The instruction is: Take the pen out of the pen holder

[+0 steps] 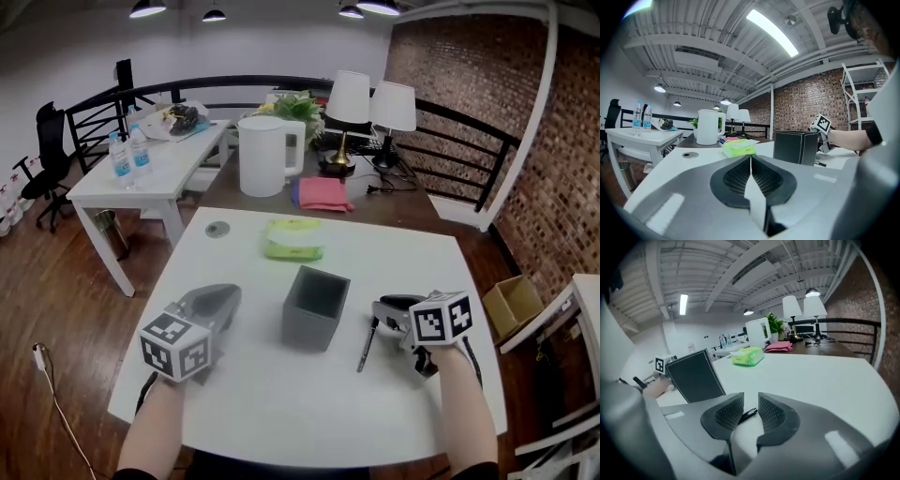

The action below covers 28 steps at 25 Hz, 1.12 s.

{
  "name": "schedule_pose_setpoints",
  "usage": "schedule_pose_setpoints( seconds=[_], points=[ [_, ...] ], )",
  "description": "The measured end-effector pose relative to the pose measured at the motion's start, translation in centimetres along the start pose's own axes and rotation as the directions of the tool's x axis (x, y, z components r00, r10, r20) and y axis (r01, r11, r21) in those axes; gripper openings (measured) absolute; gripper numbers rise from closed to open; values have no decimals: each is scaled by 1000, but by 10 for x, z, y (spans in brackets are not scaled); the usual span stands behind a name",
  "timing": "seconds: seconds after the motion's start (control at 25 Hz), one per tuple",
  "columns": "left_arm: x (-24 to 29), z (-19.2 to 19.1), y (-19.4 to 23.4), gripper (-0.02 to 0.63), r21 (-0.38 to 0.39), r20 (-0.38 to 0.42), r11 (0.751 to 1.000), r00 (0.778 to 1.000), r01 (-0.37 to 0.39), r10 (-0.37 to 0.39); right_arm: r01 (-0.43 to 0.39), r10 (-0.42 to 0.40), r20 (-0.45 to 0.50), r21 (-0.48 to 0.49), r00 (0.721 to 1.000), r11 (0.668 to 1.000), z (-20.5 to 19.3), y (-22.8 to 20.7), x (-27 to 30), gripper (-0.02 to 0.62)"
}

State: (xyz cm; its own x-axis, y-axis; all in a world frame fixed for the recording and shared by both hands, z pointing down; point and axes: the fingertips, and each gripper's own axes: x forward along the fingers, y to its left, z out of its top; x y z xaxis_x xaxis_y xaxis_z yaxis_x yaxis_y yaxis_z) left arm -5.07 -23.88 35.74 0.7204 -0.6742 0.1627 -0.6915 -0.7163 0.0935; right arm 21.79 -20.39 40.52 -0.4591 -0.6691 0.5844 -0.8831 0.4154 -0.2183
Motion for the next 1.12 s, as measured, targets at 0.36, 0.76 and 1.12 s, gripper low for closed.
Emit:
schedule_pose_setpoints(
  seconds=[0.36,0.76,1.12],
  points=[
    [0,1,0,7,4,2,1000,1000,-1,1,199,-168,260,-101,951,975,11,-23,-51,81],
    [10,1,-6,6,1,1,1000,1000,10,-10,186,-158,452,-20,878,982,8,-26,-84,14],
    [9,2,-5,6,5,-1,1000,1000,8,-8,283,-278,455,59,846,957,7,-40,-89,12]
  ],
)
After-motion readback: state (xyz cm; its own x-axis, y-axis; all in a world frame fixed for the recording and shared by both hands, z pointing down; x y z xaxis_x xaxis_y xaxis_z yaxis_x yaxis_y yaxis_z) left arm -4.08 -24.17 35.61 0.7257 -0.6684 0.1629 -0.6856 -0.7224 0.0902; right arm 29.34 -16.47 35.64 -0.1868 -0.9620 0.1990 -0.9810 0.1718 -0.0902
